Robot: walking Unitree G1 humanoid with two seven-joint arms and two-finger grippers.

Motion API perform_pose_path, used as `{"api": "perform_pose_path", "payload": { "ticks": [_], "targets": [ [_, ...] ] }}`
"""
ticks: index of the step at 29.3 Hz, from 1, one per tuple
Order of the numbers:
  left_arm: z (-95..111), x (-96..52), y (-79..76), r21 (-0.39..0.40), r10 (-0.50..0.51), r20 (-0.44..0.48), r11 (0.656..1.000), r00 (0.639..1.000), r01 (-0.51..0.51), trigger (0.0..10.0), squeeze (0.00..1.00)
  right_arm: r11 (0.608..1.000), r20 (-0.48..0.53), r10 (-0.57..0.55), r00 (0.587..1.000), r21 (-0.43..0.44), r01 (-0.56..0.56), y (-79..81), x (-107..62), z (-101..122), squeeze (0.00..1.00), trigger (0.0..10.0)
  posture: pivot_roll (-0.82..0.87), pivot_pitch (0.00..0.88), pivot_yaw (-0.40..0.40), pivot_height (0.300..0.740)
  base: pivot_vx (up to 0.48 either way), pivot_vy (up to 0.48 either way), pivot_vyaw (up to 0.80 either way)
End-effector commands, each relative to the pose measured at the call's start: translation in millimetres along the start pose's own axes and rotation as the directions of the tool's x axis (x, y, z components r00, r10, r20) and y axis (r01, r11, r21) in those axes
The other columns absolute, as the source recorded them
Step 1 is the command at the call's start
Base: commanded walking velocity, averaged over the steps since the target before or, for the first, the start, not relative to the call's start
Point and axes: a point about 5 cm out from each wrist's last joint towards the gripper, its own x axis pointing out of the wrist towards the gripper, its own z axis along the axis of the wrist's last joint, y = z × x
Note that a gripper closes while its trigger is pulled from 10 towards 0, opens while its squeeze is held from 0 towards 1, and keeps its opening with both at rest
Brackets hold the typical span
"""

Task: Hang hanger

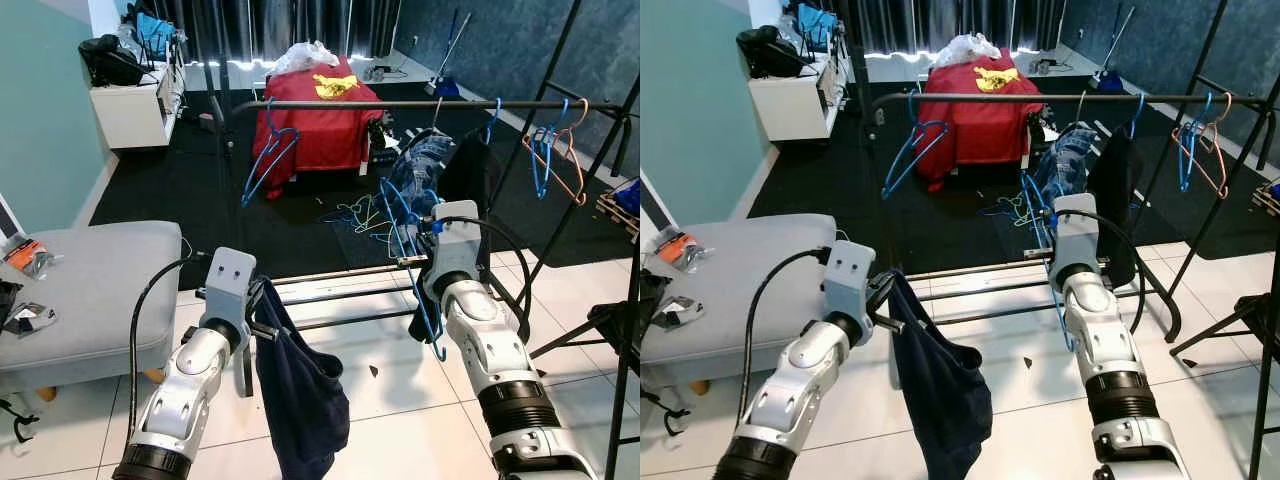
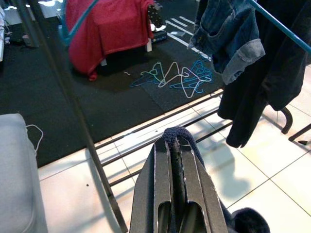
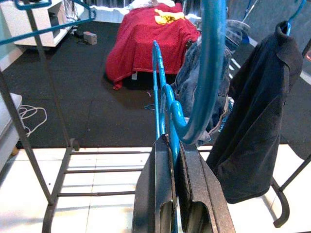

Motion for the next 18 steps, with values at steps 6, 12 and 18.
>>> {"api": "perform_pose_path", "payload": {
  "ticks": [6, 12, 18],
  "targets": [
    [5.8, -0.7, -0.5, 0.003, -0.012, 0.033, 1.0, 0.999, 0.012, 10.0, 0.0, 1.0, 0.019, -0.01, 1.0, 0.013, 0.01, -2.9, -1.1, 1.0, 0.0, 10.0, -0.03, 0.0, -0.009, 0.74, 0.335, 0.0, 0.0],
    [5.5, -0.5, 0.4, -0.002, -0.01, 0.031, 1.0, 0.999, 0.01, 10.0, 0.0, 0.999, 0.019, -0.015, 1.0, 0.039, 0.014, -4.1, -0.7, 2.2, 0.0, 10.0, -0.02, 0.0, -0.01, 0.74, 0.334, 0.0, 0.0],
    [5.3, -0.3, 0.9, -0.005, -0.014, 0.031, 1.0, 0.999, 0.014, 10.0, 0.0, 0.999, 0.031, -0.015, 0.999, 0.038, 0.014, -5.5, 1.1, 6.2, 0.0, 10.0, -0.02, 0.0, -0.009, 0.74, 0.334, 0.0, 0.0]
  ]
}}
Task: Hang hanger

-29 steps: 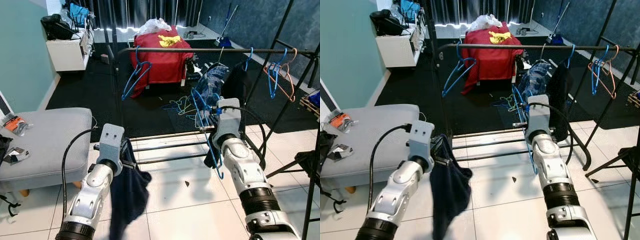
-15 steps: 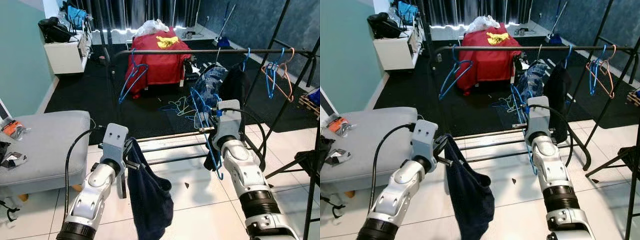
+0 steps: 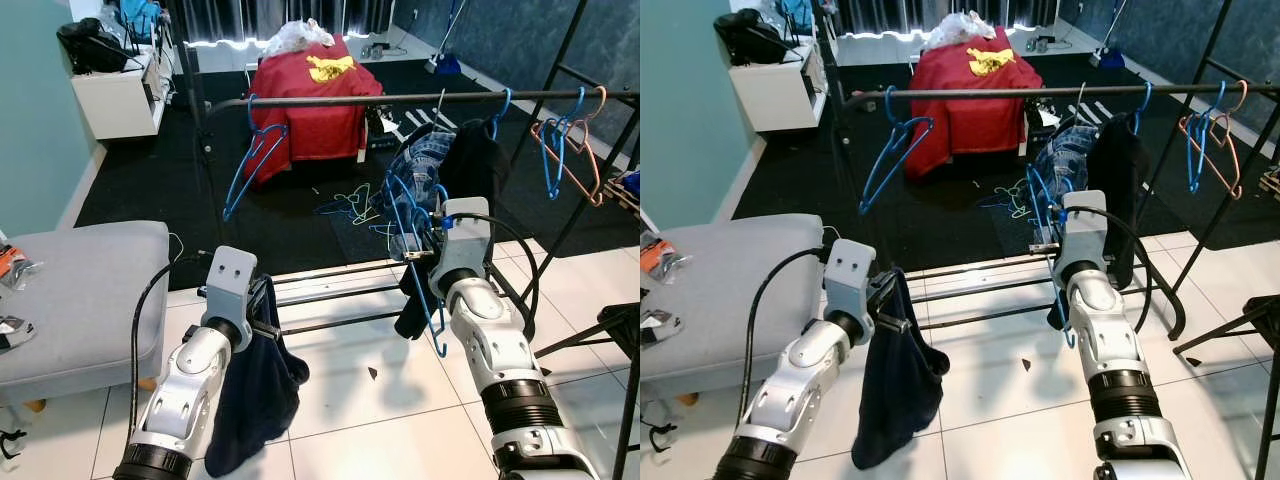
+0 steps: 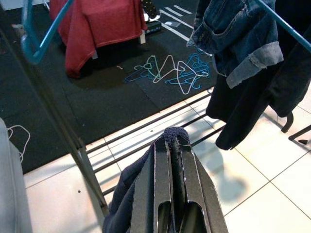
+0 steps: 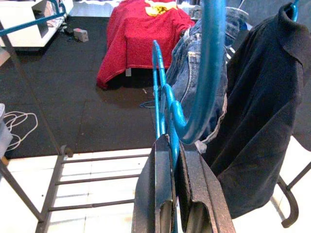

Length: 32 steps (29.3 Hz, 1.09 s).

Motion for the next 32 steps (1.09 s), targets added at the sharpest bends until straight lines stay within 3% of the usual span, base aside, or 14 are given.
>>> {"api": "perform_pose_path", "payload": {
  "ticks": [1, 32],
  "targets": [
    [5.2, 0.0, 0.1, -0.004, -0.005, 0.03, 1.0, 1.0, 0.005, 10.0, 0.0, 1.0, 0.016, 0.004, 1.0, 0.001, -0.004, 0.1, 1.1, 3.7, 0.0, 10.0, -0.02, 0.0, -0.009, 0.74, 0.334, 0.0, 0.0],
    [6.7, -0.6, 1.9, -0.002, -0.012, 0.036, 1.0, 0.999, 0.012, 10.0, 0.0, 0.999, 0.023, 0.046, 0.999, 0.006, -0.046, 4.8, 2.2, 5.9, 0.0, 10.0, -0.02, 0.0, -0.006, 0.74, 0.335, 0.0, 0.0]
  ]
}}
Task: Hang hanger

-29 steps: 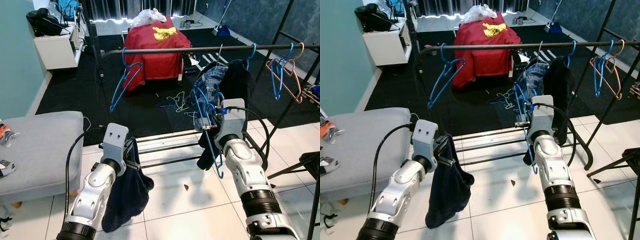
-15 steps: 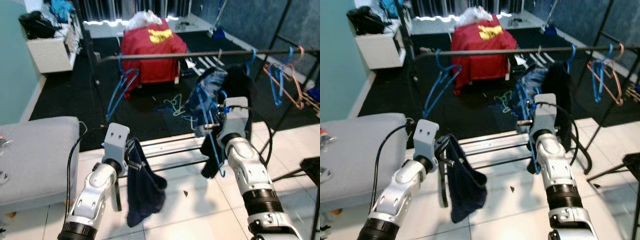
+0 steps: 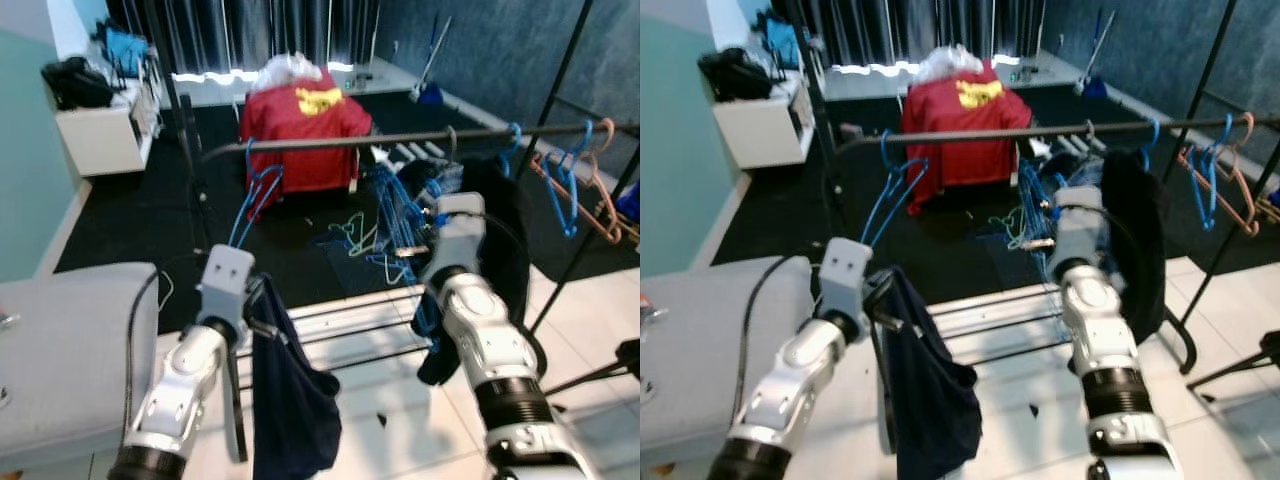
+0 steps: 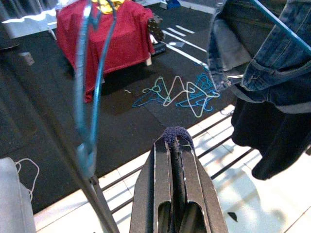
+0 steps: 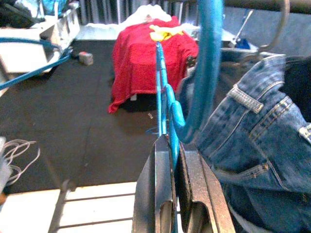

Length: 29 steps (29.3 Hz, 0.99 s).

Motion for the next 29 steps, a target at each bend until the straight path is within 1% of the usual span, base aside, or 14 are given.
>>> {"api": "perform_pose_path", "payload": {
  "ticks": [1, 3, 4, 6, 8, 9, 10, 13, 16, 22, 23, 24, 27, 29],
  "targets": [
    [4, 0.9, -1.7, -0.002, -0.009, 0.019, 1.0, 1.0, 0.009, 10.0, 0.0, 1.0, 0.0, 0.003, 1.0, 0.005, -0.003, -0.6, 0.0, 0, 0.0, 10.0, -0.02, 0.0, -0.006, 0.74, 0.337, 0.0, 0.0],
    [4, 0.7, -1.5, -0.001, -0.009, 0.019, 1.0, 1.0, 0.009, 10.0, 0.0, 0.999, 0.01, 0.031, 0.999, 0.013, -0.031, 2.2, 0.5, 3, 0.0, 10.0, -0.02, 0.0, -0.005, 0.74, 0.337, 0.0, 0.0],
    [4, 0.7, -1.4, 0.0, -0.01, 0.019, 1.0, 1.0, 0.01, 10.0, 0.0, 0.997, 0.02, 0.068, 0.997, 0.023, -0.069, 6.1, 1.1, 6, 0.0, 10.0, -0.02, 0.0, -0.005, 0.74, 0.334, 0.0, 0.0],
    [4, 0.7, -1.4, 0.0, -0.01, 0.019, 1.0, 1.0, 0.01, 10.0, 0.0, 0.997, 0.02, 0.068, 0.997, 0.023, -0.069, 6.1, 1.1, 6, 0.0, 10.0, -0.02, 0.0, -0.005, 0.74, 0.334, 0.0, 0.0],
    [4, 0.7, -1.1, 0.001, -0.009, 0.018, 1.0, 1.0, 0.009, 10.0, 0.0, 0.986, 0.012, 0.157, 0.988, 0.063, -0.157, 16.3, 2.2, 9, 0.0, 10.0, -0.02, 0.0, -0.005, 0.74, 0.336, 0.0, 0.0],
    [4, 0.7, -1.1, 0.001, -0.009, 0.018, 1.0, 1.0, 0.009, 10.0, 0.0, 0.986, 0.012, 0.157, 0.988, 0.063, -0.157, 16.3, 2.2, 9, 0.0, 10.0, -0.02, 0.0, -0.005, 0.74, 0.334, 0.0, 0.0],
    [4, 0.6, -1.4, 0.002, -0.011, 0.018, 1.0, 1.0, 0.011, 10.0, 0.0, 0.969, -0.034, 0.227, 0.973, 0.109, -0.222, 23.6, 2.7, 6, 0.0, 10.0, -0.02, 0.0, -0.006, 0.74, 0.334, 0.0, 0.0],
    [4, 0.5, -1.7, 0.004, -0.012, 0.017, 1.0, 1.0, 0.012, 10.0, 0.0, 0.963, -0.049, 0.253, 0.966, 0.105, -0.247, 26.3, 2.4, 5, 0.0, 10.0, -0.02, 0.0, -0.007, 0.74, 0.329, 0.0, 0.0],
    [3, 0.0, -2.0, 0.01, -0.01, 0.013, 1.0, 1.0, 0.009, 10.0, 0.0, 0.948, -0.082, 0.307, 0.948, 0.112, -0.298, 31.8, 2.4, 2, 0.0, 10.0, -0.02, 0.0, -0.008, 0.74, 0.19, 0.0, 0.0],
    [3, -0.5, -1.3, 0.019, -0.002, 0.012, 1.0, 1.0, 0.002, 10.0, 0.0, 0.941, -0.094, 0.324, 0.941, 0.132, -0.311, 32.2, 7.1, 3, 0.0, 10.0, -0.02, 0.0, -0.005, 0.74, 0.0, 0.0, 0.0],
    [4, -1.0, -0.5, 0.024, 0.001, 0.013, 1.0, 1.0, -0.002, 10.0, 0.0, 0.94, -0.09, 0.325, 0.942, 0.137, -0.311, 30.3, 11.9, 7, 0.0, 10.0, -0.02, 0.0, -0.005, 0.74, 0.0, 0.0, 0.0],
    [4, -1.5, 0.6, 0.028, 0.004, 0.015, 1.0, 1.0, -0.004, 10.0, 0.0, 0.943, -0.08, 0.318, 0.945, 0.127, -0.306, 27.9, 16.4, 11, 0.0, 10.0, -0.01, 0.001, -0.005, 0.74, 0.0, 0.0, 0.0],
    [6, -2.4, 1.7, 0.032, 0.005, 0.019, 0.999, 1.0, -0.006, 10.0, 0.0, 0.947, -0.064, 0.31, 0.949, 0.108, -0.302, 25.9, 20.0, 17, 0.0, 10.0, -0.01, 0.006, -0.007, 0.74, 0.0, 0.0, 0.0],
    [7, -5.5, 3.7, 0.03, 0.01, 0.024, 1.0, 1.0, -0.011, 10.0, 0.0, 0.95, -0.019, 0.308, 0.951, 0.069, -0.306, 24.8, 23.2, 28, 0.0, 10.0, 0.0, 0.015, -0.008, 0.74, 0.0, 0.0, 0.0]
  ]
}}
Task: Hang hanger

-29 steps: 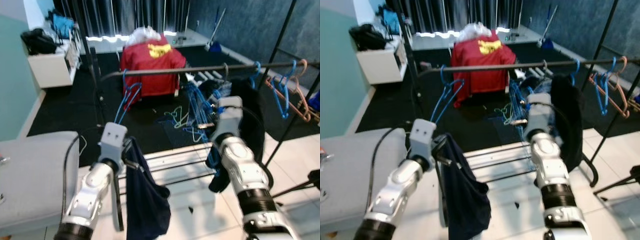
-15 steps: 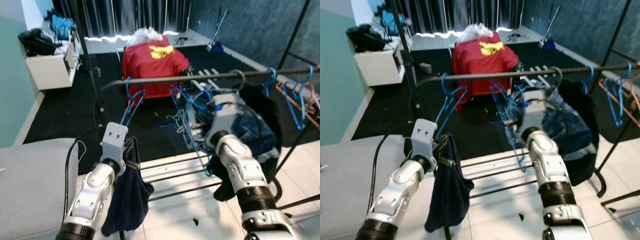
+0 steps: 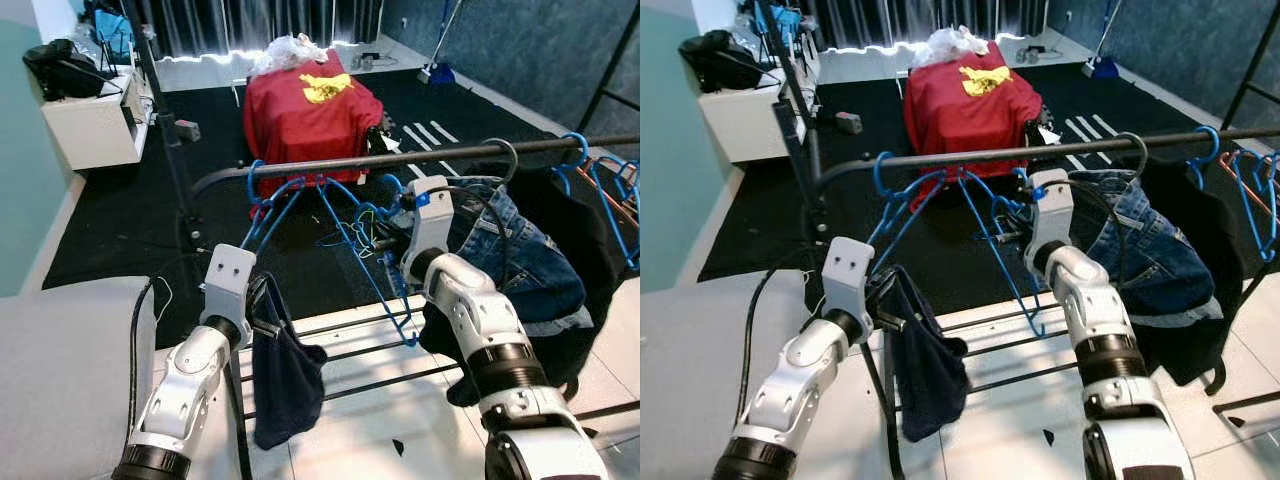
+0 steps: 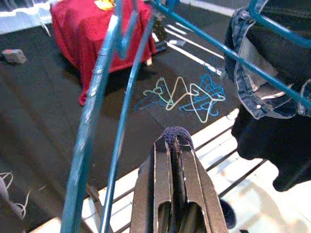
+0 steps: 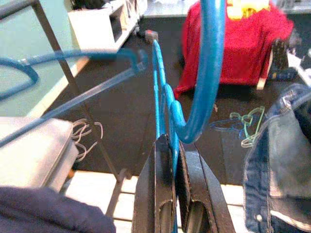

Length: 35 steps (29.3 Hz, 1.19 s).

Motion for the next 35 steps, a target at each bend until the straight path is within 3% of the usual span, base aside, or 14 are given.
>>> {"api": "perform_pose_path", "payload": {
  "ticks": [1, 11, 18, 28, 35],
  "targets": [
    [2, -7.2, 5.8, 0.019, 0.015, 0.006, 1.0, 1.0, -0.015, 10.0, 0.0, 1.0, 0.074, 0.018, 0.997, -0.023, -0.016, 0.6, 1.2, 16, 0.0, 10.0, 0.0, 0.022, -0.008, 0.74, 0.0, 0.0, 0.0],
    [-1, -17.8, 6.2, 0.027, 0.007, -0.007, 1.0, 1.0, -0.007, 10.0, 0.0, 1.0, 0.106, -0.01, 0.994, 0.014, 0.009, -1.9, 5.5, 25, 0.0, 10.0, 0.01, 0.057, 0.003, 0.74, 0.0, 0.0, 0.0],
    [0, -25.1, 5.0, 0.051, -0.027, -0.019, 0.998, 0.999, 0.028, 10.0, 0.0, 0.999, 0.059, -0.012, 0.998, 0.032, 0.01, -5.2, 18.5, 29, 0.0, 10.0, 0.02, 0.098, -0.001, 0.74, 0.0, 0.0, 0.0],
    [1, -43.9, 1.8, 0.077, -0.051, -0.033, 0.996, 0.998, 0.054, 10.0, 0.0, 0.999, 0.065, -0.03, 0.997, 0.021, 0.029, -12.5, 31.0, 55, 0.0, 10.0, 0.05, 0.134, -0.03, 0.74, 0.0, 0.0, 0.0],
    [0, -48.0, 0.6, 0.082, -0.061, -0.051, 0.995, 0.997, 0.065, 10.0, 0.0, 0.999, 0.073, -0.042, 0.996, 0.027, 0.04, -16.0, 33.6, 62, 0.0, 10.0, 0.06, 0.136, -0.032, 0.74, 0.0, 0.0, 0.0]
  ]
}}
